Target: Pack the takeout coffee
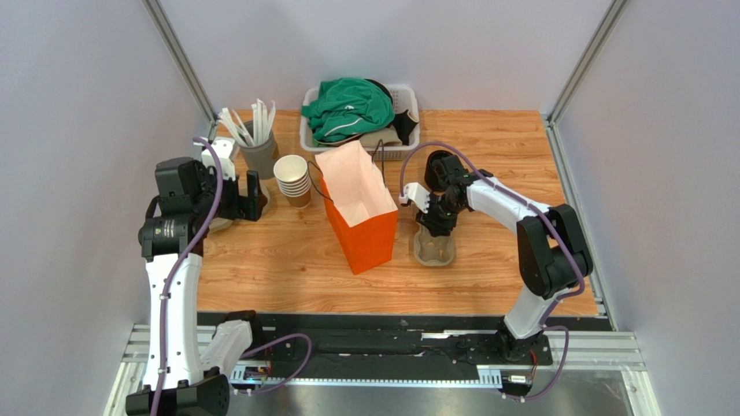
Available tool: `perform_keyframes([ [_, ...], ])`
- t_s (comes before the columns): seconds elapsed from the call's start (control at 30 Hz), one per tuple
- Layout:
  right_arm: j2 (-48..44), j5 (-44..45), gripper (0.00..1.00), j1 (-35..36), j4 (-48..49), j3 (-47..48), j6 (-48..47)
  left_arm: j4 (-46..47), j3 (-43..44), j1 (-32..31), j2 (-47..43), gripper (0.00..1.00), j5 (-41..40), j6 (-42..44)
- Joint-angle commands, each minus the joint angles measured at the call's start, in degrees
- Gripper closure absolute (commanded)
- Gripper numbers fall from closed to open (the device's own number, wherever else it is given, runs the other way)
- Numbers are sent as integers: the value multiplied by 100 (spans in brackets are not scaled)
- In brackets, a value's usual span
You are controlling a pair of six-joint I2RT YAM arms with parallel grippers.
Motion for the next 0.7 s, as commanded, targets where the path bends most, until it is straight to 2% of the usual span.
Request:
perform_keyframes([
  [0.0, -453, 214, 63, -22, 410, -310, 492, 108, -15, 49, -149, 5, 117, -55],
  [0.3, -744, 512, 64, -742, 850, -504, 1590, 108, -33, 49, -176, 5, 196, -55],
  [0.53, -753, 1067, 64, -1533, 1386, -566, 2162, 108, -33, 41, -202, 5, 232, -64],
  [0.67, -630, 1085, 62, -1833, 1439, -478, 2330, 126, -50, 49, -228, 5, 249, -72],
])
